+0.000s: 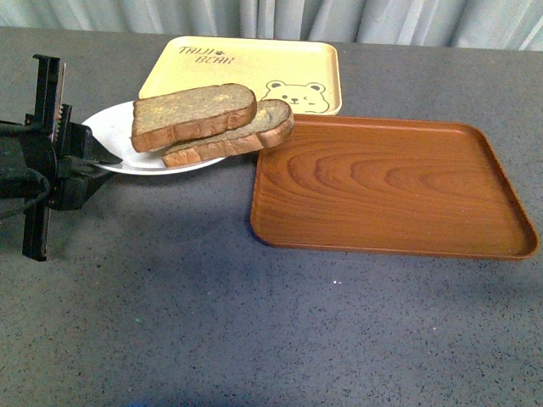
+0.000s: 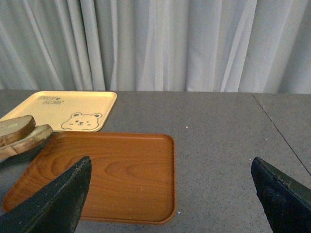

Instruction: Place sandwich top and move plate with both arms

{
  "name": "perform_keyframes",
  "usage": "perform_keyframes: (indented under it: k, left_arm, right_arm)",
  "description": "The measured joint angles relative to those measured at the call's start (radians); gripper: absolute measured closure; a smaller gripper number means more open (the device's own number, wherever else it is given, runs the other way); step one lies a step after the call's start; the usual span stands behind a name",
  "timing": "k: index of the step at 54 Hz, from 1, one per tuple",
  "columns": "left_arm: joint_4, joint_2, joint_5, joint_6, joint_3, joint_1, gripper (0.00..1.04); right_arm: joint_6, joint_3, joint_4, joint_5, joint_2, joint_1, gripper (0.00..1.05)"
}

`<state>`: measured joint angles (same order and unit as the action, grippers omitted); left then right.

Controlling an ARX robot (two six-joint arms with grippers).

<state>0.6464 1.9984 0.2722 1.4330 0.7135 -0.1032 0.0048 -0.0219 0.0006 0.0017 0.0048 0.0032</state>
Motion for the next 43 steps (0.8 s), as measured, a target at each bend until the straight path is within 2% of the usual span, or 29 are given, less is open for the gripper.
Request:
perform_keyframes:
  k: [16,23,38,43]
  left_arm:
    - [0.03,-0.055,0.038,0.004,-0.013,-0.001,1.02]
    - [0.026,-0.061,0.054,0.004,0.04,-0.004,1.02]
    - [-0.06,0.002,0.069,-0.011,0.274,-0.038,1.02]
    - [-0.133,0.095,0.069,-0.04,0.413,-0.063,1.02]
  right_arm:
    - [0.0,0.0,0.0,0.0,0.0,0.0,0.09]
    - [0.0,0.0,0.0,0.0,0.0,0.0,0.09]
    - [0.0,0.0,0.0,0.0,0.0,0.0,0.09]
    - [0.0,0.0,0.0,0.0,0.0,0.0,0.09]
